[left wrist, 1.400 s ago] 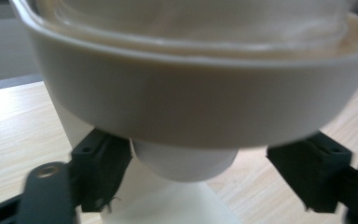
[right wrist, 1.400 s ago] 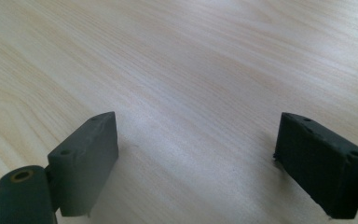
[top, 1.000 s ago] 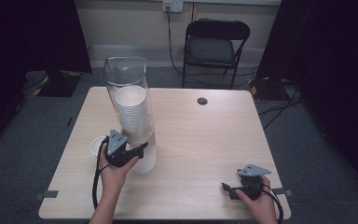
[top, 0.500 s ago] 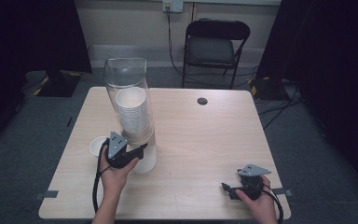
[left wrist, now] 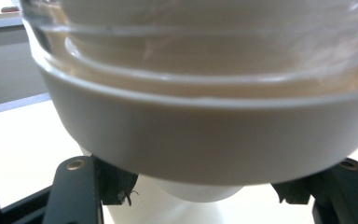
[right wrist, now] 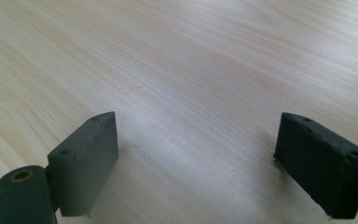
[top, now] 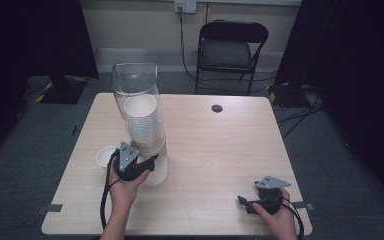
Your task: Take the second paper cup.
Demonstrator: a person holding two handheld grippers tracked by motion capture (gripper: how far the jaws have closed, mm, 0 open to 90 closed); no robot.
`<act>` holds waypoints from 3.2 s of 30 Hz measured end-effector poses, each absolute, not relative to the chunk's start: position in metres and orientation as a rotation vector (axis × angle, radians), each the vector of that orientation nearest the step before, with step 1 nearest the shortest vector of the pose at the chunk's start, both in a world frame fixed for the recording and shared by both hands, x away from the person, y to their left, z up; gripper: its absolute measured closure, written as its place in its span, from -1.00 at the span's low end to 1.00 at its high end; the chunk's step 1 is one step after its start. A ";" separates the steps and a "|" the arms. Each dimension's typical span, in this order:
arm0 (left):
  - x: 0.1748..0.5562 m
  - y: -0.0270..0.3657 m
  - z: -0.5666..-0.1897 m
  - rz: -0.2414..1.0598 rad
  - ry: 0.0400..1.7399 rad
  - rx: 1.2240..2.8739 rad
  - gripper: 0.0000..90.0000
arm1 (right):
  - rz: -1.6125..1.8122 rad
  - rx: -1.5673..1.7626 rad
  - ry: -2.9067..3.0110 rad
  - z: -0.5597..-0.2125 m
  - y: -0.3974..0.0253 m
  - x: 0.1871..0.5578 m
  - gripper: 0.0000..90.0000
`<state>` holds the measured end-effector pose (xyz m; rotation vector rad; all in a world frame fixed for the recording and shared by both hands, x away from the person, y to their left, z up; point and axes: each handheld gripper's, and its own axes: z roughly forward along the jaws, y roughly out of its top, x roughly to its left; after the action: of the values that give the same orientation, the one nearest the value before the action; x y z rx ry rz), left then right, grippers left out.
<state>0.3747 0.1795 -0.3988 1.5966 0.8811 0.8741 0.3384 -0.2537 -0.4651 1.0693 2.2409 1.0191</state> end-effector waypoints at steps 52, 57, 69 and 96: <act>0.337 0.156 -0.463 0.563 0.823 1.870 -0.22 | 1.021 1.065 2.249 -0.465 -0.254 0.339 -0.72; 0.342 0.141 -0.459 0.555 0.805 1.850 -0.22 | 1.021 1.065 2.249 -0.465 -0.254 0.339 -0.72; 0.366 0.104 -0.456 0.548 0.798 1.845 -0.23 | 1.021 1.065 2.249 -0.465 -0.254 0.339 -0.72; 0.384 0.083 -0.464 0.477 0.839 2.017 -0.24 | 1.021 1.065 2.249 -0.465 -0.254 0.339 -0.72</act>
<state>0.3844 0.0828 -0.4638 2.0166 0.8394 0.4765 0.3394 -0.2540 -0.4649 1.0652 2.2490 1.0210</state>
